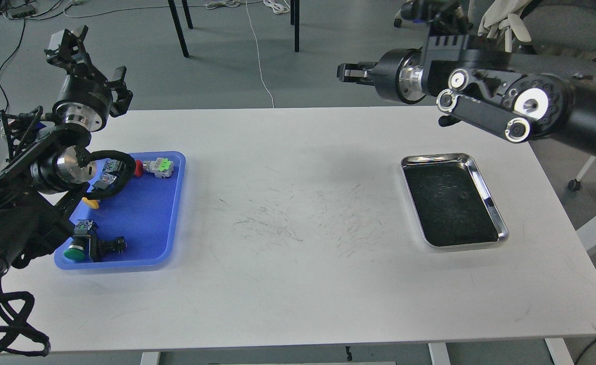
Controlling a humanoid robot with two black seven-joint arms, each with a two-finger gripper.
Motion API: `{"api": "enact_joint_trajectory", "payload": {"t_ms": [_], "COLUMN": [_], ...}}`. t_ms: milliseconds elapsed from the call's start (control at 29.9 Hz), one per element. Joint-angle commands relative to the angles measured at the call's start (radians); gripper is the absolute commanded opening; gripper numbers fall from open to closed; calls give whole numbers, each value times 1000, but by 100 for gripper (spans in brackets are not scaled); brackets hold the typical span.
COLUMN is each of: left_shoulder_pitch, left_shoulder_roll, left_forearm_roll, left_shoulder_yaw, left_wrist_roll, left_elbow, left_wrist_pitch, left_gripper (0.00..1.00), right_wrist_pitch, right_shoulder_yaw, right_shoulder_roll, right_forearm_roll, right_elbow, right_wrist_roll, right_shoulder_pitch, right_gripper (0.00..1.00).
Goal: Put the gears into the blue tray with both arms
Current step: 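Lift the black gear with the right gripper and carry it toward table center, then lower the gear and open the right gripper to set it on the table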
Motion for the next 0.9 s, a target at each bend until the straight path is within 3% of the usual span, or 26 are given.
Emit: {"api": "enact_joint_trajectory", "payload": {"t_ms": [0,67,301,869], "left_shoulder_pitch": [-2,0,3,3], "left_shoulder_roll": [6,18,24,15], "left_forearm_roll": [0,0,-2,-2], "left_shoulder_yaw": [0,0,-2,-2], "left_wrist_roll": [2,0,0,-1], "left_elbow": [6,7,7,0], "left_wrist_pitch": [-3,-1,-1,-1], "left_gripper": [99,98,98,99], "right_wrist_pitch": [-75,-108,-141,-127], "right_shoulder_yaw": [5,4,1,-150], "right_shoulder_roll": [124,176,176,176], "right_forearm_roll": [-3,-4,-8,-50], "right_elbow": [-37,-88,-128,22], "right_wrist_roll": [36,54,54,31], "right_shoulder_pitch": [-60,-86,-175,-298], "right_gripper": [3,3,3,5]}}
